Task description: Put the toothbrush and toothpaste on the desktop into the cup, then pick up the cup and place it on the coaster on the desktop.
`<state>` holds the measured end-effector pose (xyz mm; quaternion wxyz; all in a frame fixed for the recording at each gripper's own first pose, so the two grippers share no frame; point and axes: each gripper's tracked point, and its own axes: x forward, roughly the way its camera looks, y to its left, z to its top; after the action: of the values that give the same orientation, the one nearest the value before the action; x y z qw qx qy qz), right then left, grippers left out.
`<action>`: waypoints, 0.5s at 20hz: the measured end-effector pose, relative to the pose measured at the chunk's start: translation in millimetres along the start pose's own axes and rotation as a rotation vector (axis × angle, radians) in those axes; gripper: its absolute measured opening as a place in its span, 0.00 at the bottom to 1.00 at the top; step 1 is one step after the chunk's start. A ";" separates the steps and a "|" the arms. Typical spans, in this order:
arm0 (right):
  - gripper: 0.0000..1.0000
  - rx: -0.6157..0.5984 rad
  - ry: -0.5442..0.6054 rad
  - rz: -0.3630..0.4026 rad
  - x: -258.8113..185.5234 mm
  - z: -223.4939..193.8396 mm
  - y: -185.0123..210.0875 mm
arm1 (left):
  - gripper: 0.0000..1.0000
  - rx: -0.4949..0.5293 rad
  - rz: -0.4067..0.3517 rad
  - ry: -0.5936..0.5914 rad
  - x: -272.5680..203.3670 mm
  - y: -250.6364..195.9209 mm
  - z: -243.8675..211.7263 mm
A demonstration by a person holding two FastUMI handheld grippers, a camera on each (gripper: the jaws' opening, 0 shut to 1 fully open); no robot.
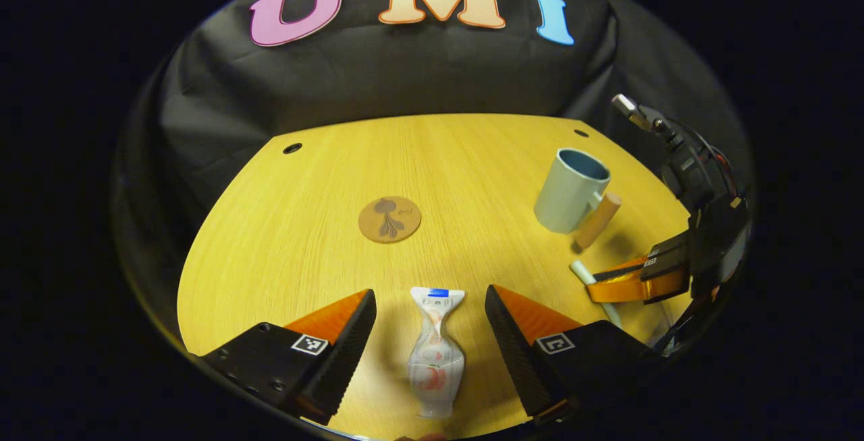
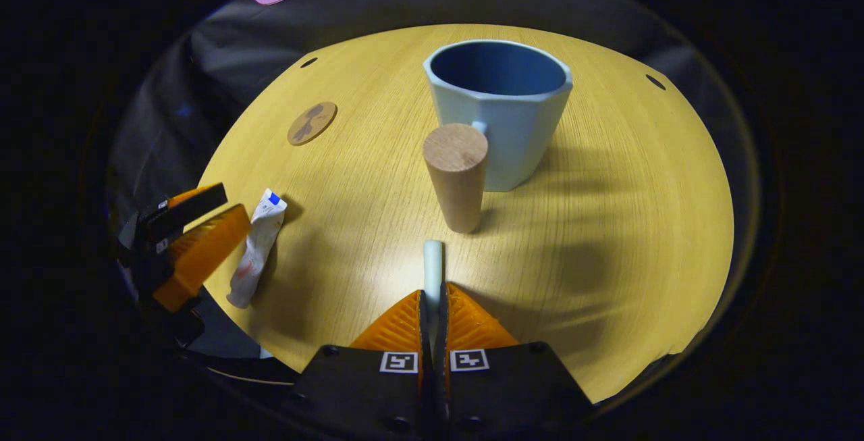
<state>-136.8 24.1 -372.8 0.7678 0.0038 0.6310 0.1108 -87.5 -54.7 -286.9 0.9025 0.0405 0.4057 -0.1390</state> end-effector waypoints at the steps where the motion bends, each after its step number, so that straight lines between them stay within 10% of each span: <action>1: 0.03 -0.002 -0.004 0.001 0.1 0.0 0.0 | 0.95 -0.008 -0.011 0.031 4.9 -2.7 -6.6; 10: 0.03 -0.027 -0.017 -0.001 -0.8 1.5 0.8 | 0.96 -0.022 0.010 0.163 26.1 -2.4 -37.6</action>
<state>-135.7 24.9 -371.6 0.7732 -0.0061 0.6229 0.1189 -98.8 -55.7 -331.3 0.8675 0.0440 0.4791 -0.1263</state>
